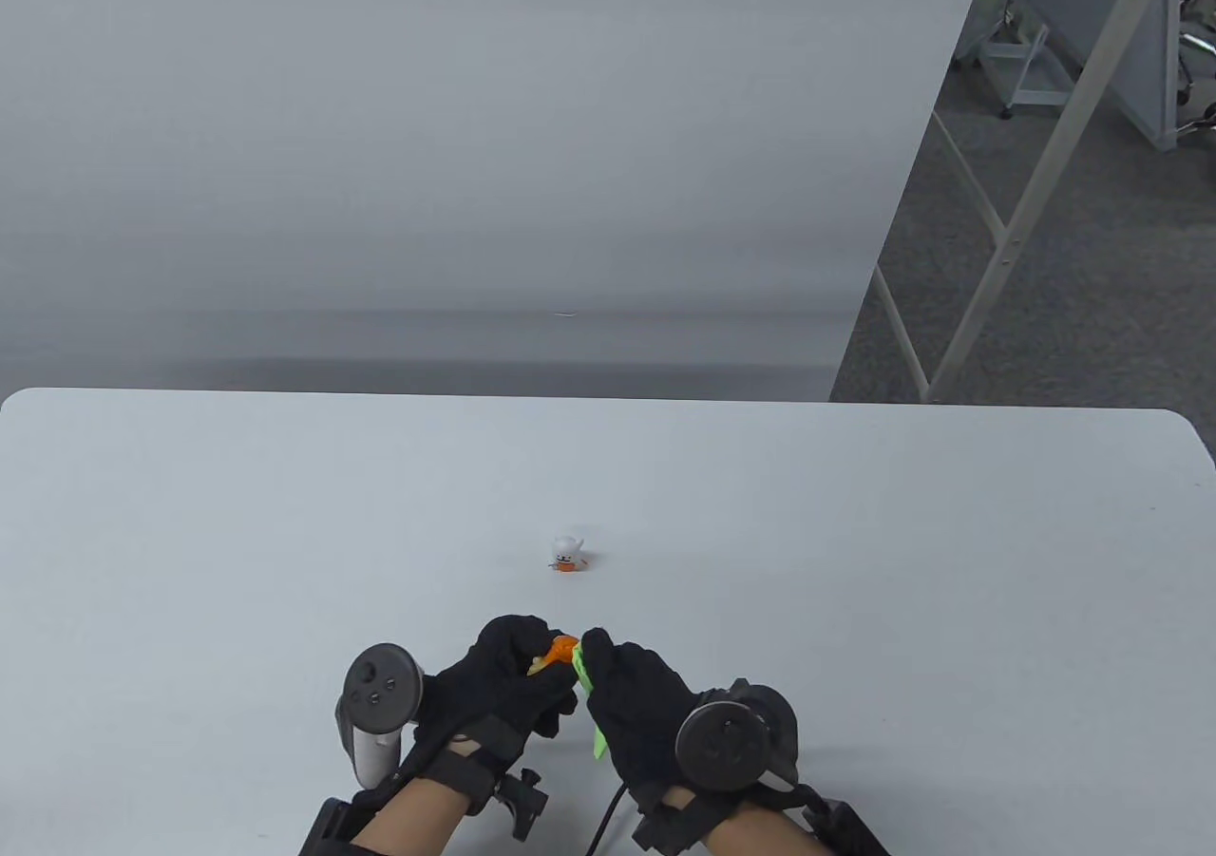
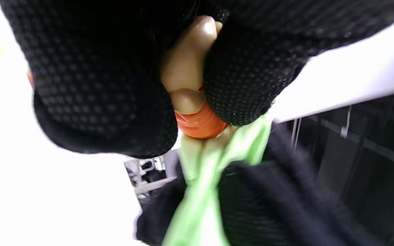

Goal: Dust the small ornaments

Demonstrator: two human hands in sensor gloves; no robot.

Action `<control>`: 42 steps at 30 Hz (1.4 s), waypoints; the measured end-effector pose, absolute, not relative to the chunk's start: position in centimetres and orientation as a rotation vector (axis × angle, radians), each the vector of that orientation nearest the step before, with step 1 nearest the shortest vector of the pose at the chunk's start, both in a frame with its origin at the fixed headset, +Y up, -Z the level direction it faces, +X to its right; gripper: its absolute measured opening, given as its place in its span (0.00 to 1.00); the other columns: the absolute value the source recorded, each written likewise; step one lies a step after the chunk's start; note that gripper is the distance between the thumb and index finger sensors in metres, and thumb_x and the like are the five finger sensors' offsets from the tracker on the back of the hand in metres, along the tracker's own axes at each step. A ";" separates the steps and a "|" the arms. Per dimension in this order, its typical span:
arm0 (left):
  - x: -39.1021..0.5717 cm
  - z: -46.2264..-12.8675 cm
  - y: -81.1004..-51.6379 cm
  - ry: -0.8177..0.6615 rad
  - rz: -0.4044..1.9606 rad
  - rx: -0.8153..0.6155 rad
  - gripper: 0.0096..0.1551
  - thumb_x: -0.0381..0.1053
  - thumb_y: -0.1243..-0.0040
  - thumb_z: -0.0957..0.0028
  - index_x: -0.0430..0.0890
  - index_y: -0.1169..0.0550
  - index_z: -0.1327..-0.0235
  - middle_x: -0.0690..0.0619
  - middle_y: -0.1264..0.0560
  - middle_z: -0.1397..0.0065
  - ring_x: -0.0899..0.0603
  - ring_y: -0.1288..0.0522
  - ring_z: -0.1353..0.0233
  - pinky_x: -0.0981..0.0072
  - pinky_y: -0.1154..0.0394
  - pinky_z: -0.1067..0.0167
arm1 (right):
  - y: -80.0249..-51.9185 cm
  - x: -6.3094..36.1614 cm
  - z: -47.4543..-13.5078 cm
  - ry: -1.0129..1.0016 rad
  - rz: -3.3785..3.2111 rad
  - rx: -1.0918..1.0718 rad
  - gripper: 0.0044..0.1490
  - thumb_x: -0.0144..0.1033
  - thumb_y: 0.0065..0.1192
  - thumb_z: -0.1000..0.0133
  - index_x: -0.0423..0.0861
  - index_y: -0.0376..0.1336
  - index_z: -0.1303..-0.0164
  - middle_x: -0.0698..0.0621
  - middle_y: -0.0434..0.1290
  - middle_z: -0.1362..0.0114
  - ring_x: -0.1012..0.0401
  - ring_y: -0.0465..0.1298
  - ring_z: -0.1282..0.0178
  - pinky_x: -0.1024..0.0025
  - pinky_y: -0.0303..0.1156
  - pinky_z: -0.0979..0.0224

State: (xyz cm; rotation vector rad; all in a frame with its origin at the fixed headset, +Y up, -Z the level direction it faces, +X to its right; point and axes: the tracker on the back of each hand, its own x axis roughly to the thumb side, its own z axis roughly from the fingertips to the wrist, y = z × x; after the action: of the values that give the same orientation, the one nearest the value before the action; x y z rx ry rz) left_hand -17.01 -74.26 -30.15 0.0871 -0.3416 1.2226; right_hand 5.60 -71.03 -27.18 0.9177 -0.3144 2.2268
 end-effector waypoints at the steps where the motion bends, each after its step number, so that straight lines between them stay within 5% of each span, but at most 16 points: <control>1: -16.9 -30.2 -74.1 -0.380 1.215 0.096 0.33 0.50 0.22 0.49 0.39 0.27 0.38 0.39 0.20 0.34 0.39 0.06 0.58 0.62 0.04 0.71 | -71.1 5.7 -27.2 -0.317 2.235 0.885 0.31 0.20 0.63 0.41 0.26 0.58 0.29 0.18 0.73 0.41 0.38 0.80 0.55 0.28 0.77 0.46; 8: -15.7 -30.9 -74.0 -0.700 1.465 -0.202 0.39 0.44 0.24 0.46 0.38 0.35 0.29 0.24 0.41 0.19 0.28 0.12 0.44 0.49 0.09 0.53 | -71.5 7.6 -28.5 -0.179 1.969 0.678 0.31 0.21 0.63 0.40 0.26 0.59 0.29 0.17 0.73 0.41 0.38 0.80 0.56 0.28 0.77 0.46; 12: -15.9 -30.6 -73.3 -0.650 1.384 -0.030 0.39 0.47 0.25 0.50 0.39 0.33 0.32 0.26 0.36 0.21 0.30 0.11 0.45 0.51 0.08 0.54 | -71.1 7.1 -28.2 -0.189 1.965 0.724 0.32 0.20 0.63 0.41 0.24 0.58 0.30 0.17 0.73 0.42 0.38 0.80 0.56 0.28 0.77 0.47; 16: -18.3 -31.2 -71.6 -0.599 1.322 0.139 0.49 0.52 0.20 0.50 0.35 0.38 0.29 0.29 0.33 0.23 0.31 0.10 0.47 0.54 0.07 0.57 | -69.9 7.0 -28.2 -0.039 1.862 0.941 0.31 0.21 0.64 0.40 0.28 0.60 0.28 0.18 0.73 0.40 0.38 0.80 0.54 0.28 0.76 0.45; 21: -22.1 -32.3 -68.5 -0.499 1.051 0.311 0.56 0.55 0.15 0.54 0.32 0.36 0.25 0.30 0.30 0.26 0.34 0.08 0.51 0.55 0.06 0.61 | -69.0 8.0 -27.8 -0.114 1.895 0.874 0.31 0.21 0.64 0.40 0.28 0.61 0.28 0.18 0.73 0.40 0.38 0.80 0.54 0.28 0.76 0.45; 25: -23.4 -34.4 -67.5 -0.494 0.682 0.244 0.55 0.55 0.13 0.56 0.32 0.32 0.26 0.31 0.28 0.26 0.35 0.08 0.51 0.55 0.06 0.61 | -68.8 9.8 -28.3 -0.147 1.950 0.817 0.30 0.21 0.65 0.40 0.29 0.62 0.28 0.19 0.73 0.40 0.37 0.80 0.54 0.28 0.76 0.45; 31: -24.2 -38.2 -69.4 -0.446 0.335 0.070 0.53 0.54 0.13 0.57 0.34 0.30 0.26 0.31 0.28 0.25 0.35 0.09 0.50 0.53 0.07 0.59 | -68.2 11.3 -28.9 -0.195 2.002 0.774 0.29 0.22 0.68 0.41 0.31 0.64 0.30 0.20 0.75 0.41 0.37 0.81 0.54 0.28 0.77 0.45; 42: -25.3 -42.6 -76.2 -0.316 0.174 -0.176 0.51 0.52 0.11 0.61 0.38 0.26 0.28 0.34 0.25 0.27 0.36 0.08 0.51 0.53 0.07 0.60 | -68.9 11.8 -29.1 -0.173 2.034 0.731 0.29 0.22 0.67 0.41 0.30 0.64 0.29 0.20 0.74 0.40 0.37 0.81 0.54 0.28 0.76 0.44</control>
State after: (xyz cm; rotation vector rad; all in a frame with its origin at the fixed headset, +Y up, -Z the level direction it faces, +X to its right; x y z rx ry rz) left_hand -25.26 -76.19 -42.60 -0.1761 -0.3162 0.1736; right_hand 11.80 -68.86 -29.15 0.7305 -0.1734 2.0344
